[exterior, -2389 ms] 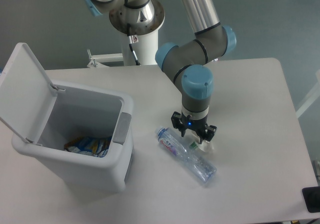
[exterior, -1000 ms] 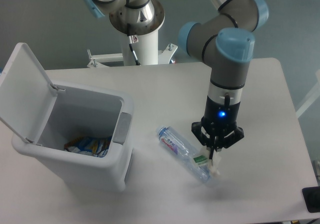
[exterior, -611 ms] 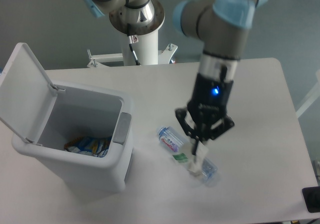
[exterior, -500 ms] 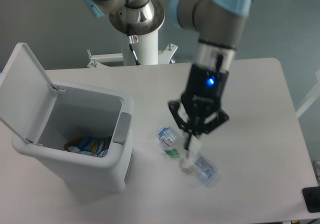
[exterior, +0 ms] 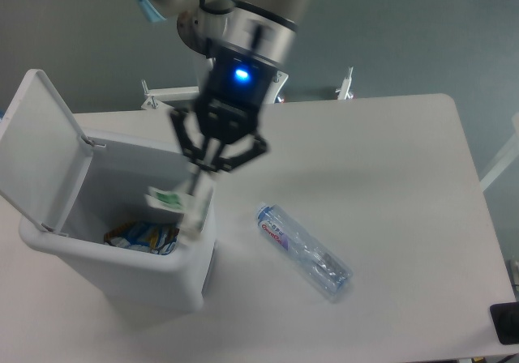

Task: Place the trash in the trash can
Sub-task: 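Lift the wrapper and carry it over the grey bin, then release, then move the open gripper back over the clear plastic bottle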

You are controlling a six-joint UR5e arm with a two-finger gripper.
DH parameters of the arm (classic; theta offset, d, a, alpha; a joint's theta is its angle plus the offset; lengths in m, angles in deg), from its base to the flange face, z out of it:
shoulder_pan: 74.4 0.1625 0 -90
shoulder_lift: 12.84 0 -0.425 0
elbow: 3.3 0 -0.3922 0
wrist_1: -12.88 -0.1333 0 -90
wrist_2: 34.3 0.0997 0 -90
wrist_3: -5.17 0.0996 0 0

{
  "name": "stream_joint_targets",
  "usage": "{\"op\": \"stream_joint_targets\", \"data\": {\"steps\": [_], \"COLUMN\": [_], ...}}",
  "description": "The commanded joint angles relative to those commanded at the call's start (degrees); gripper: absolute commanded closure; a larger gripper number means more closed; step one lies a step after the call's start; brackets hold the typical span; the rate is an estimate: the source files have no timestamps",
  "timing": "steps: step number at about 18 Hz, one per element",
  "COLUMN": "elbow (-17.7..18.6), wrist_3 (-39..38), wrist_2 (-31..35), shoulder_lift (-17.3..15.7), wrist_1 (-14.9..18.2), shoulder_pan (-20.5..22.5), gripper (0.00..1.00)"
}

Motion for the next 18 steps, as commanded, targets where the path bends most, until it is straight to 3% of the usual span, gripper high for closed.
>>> {"op": "stream_joint_targets", "data": {"steps": [1, 3, 7, 12, 18], "elbow": [0.1, 0.0, -0.3, -1.1, -7.1], "wrist_3": [0.2, 0.2, 0.2, -2.6, -1.9], "wrist_2": [-0.3, -0.3, -0.1, 0.0, 1.6], "shoulder_lift": [0.0, 0.3, 1.1, 6.6, 18.8], "wrist_1": [-0.1, -0.4, -0.6, -0.6, -0.7], "shoulder_pan": [-0.1, -0.2, 0.8, 10.2, 18.4], "gripper": [0.21, 0.02, 0.0, 0.0, 0.0]}}
